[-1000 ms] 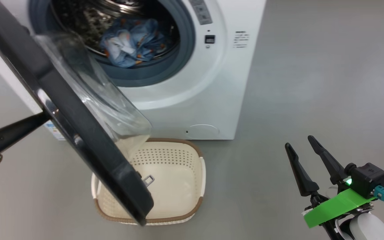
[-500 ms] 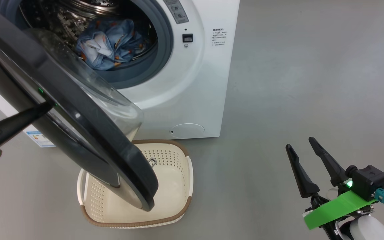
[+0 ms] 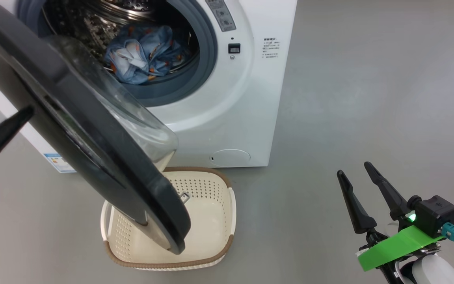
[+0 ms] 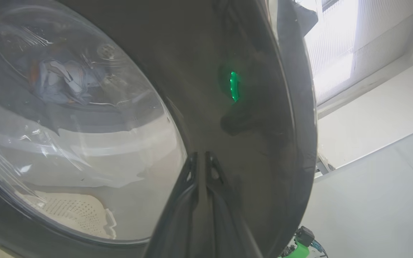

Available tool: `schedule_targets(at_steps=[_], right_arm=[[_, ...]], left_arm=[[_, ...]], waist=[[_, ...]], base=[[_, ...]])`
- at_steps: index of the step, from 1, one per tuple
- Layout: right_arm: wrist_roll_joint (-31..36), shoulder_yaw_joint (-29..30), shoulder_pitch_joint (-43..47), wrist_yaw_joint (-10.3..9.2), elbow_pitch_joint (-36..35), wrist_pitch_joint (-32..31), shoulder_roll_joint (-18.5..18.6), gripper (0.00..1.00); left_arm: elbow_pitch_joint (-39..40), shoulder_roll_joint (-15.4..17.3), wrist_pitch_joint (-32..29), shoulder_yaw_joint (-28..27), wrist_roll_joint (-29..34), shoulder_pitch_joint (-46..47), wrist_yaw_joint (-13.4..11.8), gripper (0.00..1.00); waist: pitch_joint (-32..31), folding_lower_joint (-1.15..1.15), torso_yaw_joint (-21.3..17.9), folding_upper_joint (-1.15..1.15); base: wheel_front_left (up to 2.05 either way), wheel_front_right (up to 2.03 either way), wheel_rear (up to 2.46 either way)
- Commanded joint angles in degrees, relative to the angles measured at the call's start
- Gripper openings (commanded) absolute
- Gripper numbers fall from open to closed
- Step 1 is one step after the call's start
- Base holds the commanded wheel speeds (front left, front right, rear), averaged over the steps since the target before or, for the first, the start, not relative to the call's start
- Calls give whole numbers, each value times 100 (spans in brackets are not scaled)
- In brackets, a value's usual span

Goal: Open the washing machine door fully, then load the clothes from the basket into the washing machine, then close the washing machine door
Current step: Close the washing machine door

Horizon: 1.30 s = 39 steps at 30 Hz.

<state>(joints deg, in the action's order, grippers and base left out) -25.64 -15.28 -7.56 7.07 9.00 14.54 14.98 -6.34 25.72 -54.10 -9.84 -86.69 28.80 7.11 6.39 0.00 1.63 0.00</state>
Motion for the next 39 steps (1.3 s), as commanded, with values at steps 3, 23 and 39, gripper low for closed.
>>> schedule_targets(at_steps=[3,23,39], right_arm=[[-13,-101,40,42,-121,46,77,100],[-75,-128,220,42,-108,46,100,100],[-100,-114,314,42,-102,46,89,100]], left_arm=[[190,238,365,-288,174,-225,37,44],[87,597,4058,634,1056,-1841,37,100],[-374,1098,6724,2062,1359,-2585,37,100]], waist=[[-80,0,62,0],[-326,0,341,0],[-442,0,596,0]], base=[[0,0,0],[0,0,0],[0,0,0]])
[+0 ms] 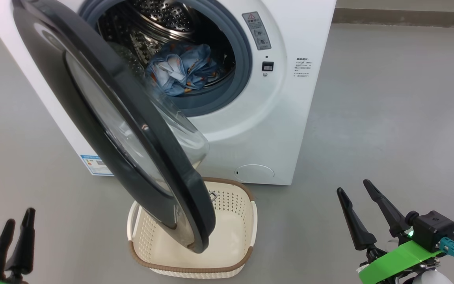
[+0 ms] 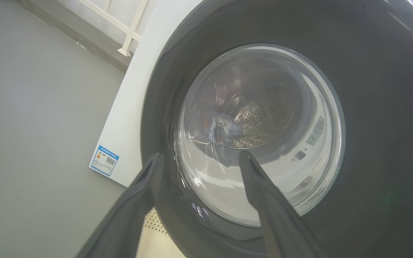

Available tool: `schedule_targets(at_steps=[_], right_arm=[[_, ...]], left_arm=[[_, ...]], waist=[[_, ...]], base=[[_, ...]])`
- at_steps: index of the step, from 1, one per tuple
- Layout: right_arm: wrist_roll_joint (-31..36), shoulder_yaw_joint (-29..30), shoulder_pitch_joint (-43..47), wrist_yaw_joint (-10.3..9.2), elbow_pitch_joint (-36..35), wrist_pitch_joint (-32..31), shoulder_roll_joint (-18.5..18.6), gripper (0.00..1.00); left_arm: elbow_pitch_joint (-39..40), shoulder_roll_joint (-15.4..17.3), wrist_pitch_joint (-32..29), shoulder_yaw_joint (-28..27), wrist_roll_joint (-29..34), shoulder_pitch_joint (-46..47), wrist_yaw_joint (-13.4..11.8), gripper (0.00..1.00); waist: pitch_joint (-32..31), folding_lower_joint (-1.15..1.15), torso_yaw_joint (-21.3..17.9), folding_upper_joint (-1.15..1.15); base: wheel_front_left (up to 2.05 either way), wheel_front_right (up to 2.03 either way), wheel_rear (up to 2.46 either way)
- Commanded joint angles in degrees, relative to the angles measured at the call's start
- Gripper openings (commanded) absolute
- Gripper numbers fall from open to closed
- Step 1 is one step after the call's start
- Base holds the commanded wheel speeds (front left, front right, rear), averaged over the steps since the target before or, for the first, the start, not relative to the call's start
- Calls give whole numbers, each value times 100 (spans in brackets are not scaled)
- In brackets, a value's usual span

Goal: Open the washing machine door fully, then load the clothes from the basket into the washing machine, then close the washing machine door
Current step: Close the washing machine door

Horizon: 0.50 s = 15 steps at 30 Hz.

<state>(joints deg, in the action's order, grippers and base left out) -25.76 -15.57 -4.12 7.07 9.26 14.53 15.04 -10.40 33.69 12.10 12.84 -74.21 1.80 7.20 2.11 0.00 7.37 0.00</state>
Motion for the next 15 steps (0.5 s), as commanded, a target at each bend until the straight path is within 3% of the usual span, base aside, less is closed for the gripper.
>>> schedule_targets(at_steps=[1,6,15], right_arm=[[-91,-80,-26,42,-126,47,86,100],[-95,-70,-19,42,-128,47,85,100],[-97,-74,-13,42,-134,47,71,100]], left_arm=[[18,275,171,-158,129,106,29,100],[-78,170,280,-147,488,28,29,100],[-128,-573,288,-770,2361,-258,29,100]], waist=[[-20,0,36,0],[-31,0,77,0],[-50,0,127,0]], base=[[0,0,0],[0,0,0],[0,0,0]])
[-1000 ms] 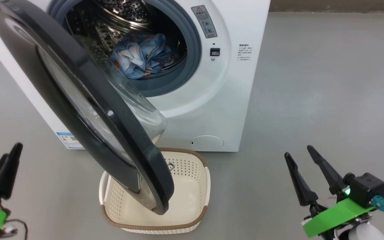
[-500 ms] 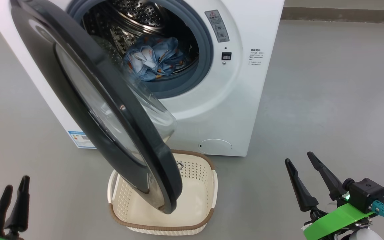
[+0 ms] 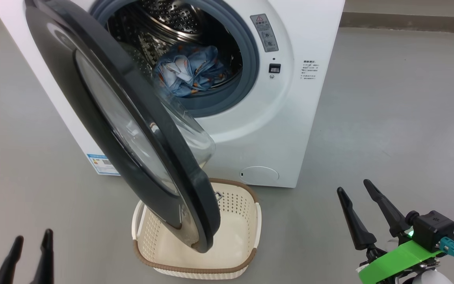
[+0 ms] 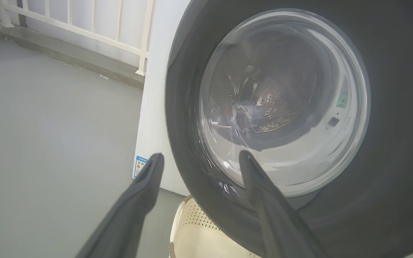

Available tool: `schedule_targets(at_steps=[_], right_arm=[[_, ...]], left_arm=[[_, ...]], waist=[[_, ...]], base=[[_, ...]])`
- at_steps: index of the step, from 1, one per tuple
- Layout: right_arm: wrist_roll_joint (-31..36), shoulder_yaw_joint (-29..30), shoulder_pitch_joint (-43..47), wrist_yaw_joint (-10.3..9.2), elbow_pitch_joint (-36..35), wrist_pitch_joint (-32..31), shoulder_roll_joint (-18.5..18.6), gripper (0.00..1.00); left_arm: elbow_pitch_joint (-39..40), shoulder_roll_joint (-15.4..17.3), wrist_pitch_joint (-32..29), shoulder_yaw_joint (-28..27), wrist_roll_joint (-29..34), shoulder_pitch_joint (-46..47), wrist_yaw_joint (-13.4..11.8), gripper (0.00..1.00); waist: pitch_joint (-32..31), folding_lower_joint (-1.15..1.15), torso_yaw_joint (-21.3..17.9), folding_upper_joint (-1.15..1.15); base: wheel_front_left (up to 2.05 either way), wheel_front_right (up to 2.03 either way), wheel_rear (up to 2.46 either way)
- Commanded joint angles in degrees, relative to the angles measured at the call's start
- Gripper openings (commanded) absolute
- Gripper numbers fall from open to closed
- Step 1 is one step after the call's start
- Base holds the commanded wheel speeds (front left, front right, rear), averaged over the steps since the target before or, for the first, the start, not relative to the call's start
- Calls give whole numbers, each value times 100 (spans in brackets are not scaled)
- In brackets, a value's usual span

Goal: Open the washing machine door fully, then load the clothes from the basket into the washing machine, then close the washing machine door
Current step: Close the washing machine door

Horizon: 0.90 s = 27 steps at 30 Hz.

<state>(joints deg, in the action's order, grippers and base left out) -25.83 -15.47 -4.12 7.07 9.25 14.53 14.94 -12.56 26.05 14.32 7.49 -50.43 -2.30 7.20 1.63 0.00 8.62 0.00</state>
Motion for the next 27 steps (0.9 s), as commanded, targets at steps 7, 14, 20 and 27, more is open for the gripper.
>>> schedule_targets(at_steps=[7,14,20,27], right_arm=[[-101,-107,-19,42,-122,47,84,100],[-106,-114,-34,42,-124,47,81,100],[-104,-112,-47,42,-131,47,95,100],[-91,-174,-131,42,-112,47,84,100]], left_arm=[[8,-370,67,-817,1690,-89,29,100],[-26,-898,67,-1224,2725,-252,29,100],[-24,-987,67,-1244,2854,-258,29,100],[36,-1017,67,-1264,2935,-222,29,100]], waist=[[-44,0,23,0],[-63,0,39,0],[-54,0,48,0],[-26,0,121,0]], base=[[0,0,0],[0,0,0],[0,0,0],[0,0,0]])
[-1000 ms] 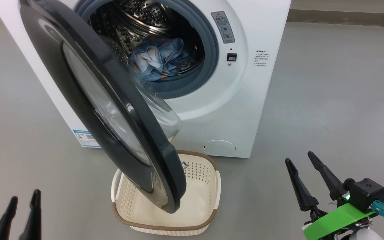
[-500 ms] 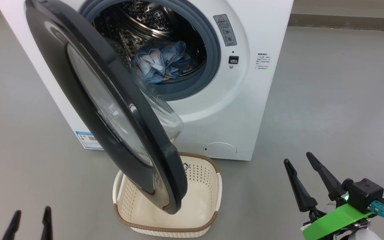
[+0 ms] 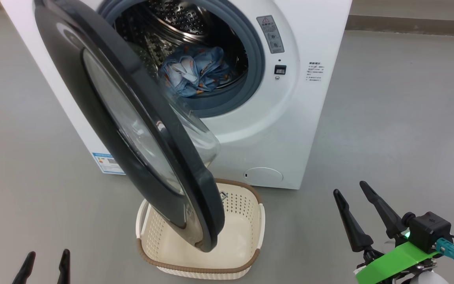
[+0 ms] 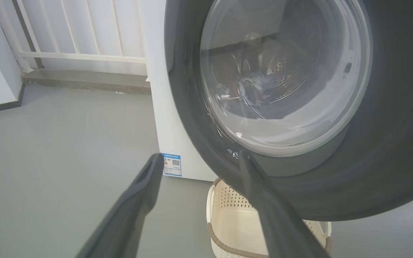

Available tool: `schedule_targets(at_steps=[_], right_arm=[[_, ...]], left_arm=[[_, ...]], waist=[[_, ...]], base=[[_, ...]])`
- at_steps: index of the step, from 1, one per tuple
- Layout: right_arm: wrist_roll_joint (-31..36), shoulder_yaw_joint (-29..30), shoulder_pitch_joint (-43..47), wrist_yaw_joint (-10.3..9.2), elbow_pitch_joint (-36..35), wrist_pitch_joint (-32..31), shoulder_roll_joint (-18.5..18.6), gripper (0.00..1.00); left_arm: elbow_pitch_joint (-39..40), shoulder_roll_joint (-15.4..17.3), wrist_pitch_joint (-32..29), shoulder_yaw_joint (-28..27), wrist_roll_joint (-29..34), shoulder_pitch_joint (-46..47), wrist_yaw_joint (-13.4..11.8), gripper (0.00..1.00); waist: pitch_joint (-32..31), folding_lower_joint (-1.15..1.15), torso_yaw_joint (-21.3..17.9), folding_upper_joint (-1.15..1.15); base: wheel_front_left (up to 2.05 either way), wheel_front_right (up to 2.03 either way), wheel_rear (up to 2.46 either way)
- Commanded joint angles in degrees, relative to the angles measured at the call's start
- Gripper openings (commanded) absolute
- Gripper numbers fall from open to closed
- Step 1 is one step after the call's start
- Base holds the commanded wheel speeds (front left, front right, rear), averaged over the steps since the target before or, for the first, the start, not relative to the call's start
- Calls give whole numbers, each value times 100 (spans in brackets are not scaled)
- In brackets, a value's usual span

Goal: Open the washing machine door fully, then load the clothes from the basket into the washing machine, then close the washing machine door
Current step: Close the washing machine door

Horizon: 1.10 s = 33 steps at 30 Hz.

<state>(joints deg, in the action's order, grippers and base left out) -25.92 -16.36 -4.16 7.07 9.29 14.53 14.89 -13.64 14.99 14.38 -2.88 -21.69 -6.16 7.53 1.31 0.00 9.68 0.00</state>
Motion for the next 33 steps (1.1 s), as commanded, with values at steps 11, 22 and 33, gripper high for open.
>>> schedule_targets(at_steps=[11,22,33], right_arm=[[-120,-274,-357,42,9,47,71,100],[-124,-528,-1046,42,50,47,-116,0],[-107,-796,-1374,42,-828,47,-323,0]], left_arm=[[146,-12,62,-72,112,261,-4,100],[121,-113,62,102,102,299,-4,100],[166,-97,62,118,110,210,-4,100]], waist=[[38,0,376,0],[7,0,967,0],[-169,0,1161,0]], base=[[0,0,0],[0,0,0],[0,0,0]])
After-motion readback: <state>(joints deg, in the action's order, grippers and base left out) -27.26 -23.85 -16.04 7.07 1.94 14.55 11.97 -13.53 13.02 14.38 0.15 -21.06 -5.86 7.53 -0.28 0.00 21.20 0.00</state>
